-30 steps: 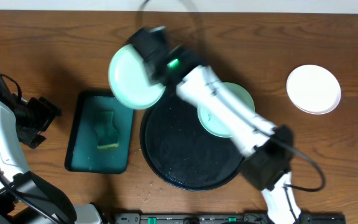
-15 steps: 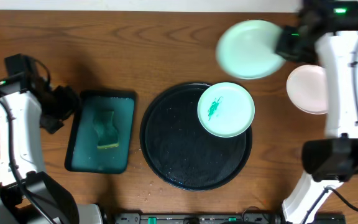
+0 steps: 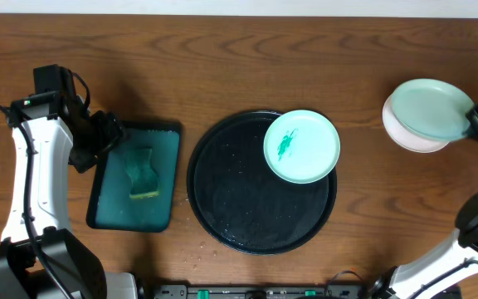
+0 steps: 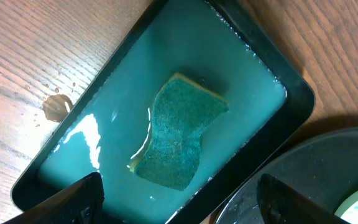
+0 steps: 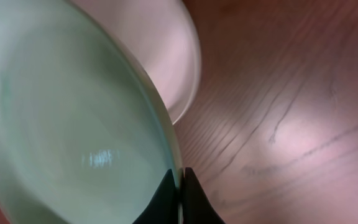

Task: Clean dirty plates on tray and stack at the side
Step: 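Carry the green plate right and stack it on the white plate, then release the stacked plates and move the right gripper to the tray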

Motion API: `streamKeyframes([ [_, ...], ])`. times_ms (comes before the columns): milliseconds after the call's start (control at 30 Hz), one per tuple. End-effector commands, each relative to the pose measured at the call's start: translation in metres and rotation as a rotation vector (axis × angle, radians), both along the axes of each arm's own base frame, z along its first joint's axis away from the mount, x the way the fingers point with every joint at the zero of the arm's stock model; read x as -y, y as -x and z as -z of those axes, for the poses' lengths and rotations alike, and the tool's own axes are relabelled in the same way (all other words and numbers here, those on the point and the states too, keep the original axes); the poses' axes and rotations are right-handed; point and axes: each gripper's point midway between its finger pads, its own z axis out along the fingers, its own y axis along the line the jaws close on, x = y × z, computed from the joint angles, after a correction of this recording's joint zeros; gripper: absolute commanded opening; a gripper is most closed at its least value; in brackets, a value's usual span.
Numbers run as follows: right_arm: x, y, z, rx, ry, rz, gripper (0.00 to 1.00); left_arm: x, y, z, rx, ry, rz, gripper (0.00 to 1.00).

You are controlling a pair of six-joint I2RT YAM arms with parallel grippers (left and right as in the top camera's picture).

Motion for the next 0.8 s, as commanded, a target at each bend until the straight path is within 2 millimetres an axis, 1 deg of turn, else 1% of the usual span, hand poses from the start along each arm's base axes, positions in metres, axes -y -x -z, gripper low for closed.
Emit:
streamKeyframes([
  [0,0.007,0.017,0.026,0.013,-0.073,0.046,0.01,-0.002,-0.001,0.001,-0.009,-0.012,-0.005,0.79],
  [67,0.011,0.022,0.04,0.014,-0.084,0.072,0.01,-0.002,-0.001,0.001,-0.009,-0.012,-0.005,0.79],
  [200,0.012,0.023,0.064,0.031,-0.093,0.093,0.01,-0.002,0.0,0.001,-0.015,-0.011,-0.005,0.79],
  [300,0.011,0.019,0.071,0.045,-0.082,0.082,0.02,-0.001,0.002,0.001,-0.021,-0.009,-0.005,0.79],
  [400,0.008,0.013,0.071,0.057,-0.073,0.067,0.01,-0.001,0.002,0.002,-0.023,-0.009,-0.005,0.79],
  [433,0.008,0.011,0.071,0.062,-0.07,0.061,0.03,-0.001,0.002,0.002,-0.023,-0.009,-0.005,0.79],
  [467,0.006,0.009,0.071,0.064,-0.067,0.056,0.09,-0.001,0.002,0.002,-0.023,-0.009,-0.005,0.79],
  [500,0.006,0.007,0.071,0.067,-0.065,0.051,0.21,-0.001,0.002,0.002,-0.024,-0.009,-0.005,0.79],
  [567,0.002,0.004,0.071,0.071,-0.063,0.039,0.33,-0.001,0.003,0.002,-0.026,-0.008,-0.005,0.79],
  [600,0.0,0.002,0.071,0.077,-0.065,0.031,0.45,-0.001,0.003,0.002,-0.028,-0.008,-0.005,0.79],
  [633,-0.003,-0.001,0.07,0.086,-0.071,0.016,0.51,-0.001,0.004,0.002,-0.03,-0.007,-0.005,0.79],
  [700,-0.012,-0.009,0.067,0.118,-0.093,-0.025,0.52,-0.001,0.005,0.002,-0.034,-0.006,-0.005,0.79],
  [767,-0.021,-0.018,0.061,0.161,-0.117,-0.068,0.5,-0.001,0.005,0.002,-0.034,-0.006,-0.005,0.79],
])
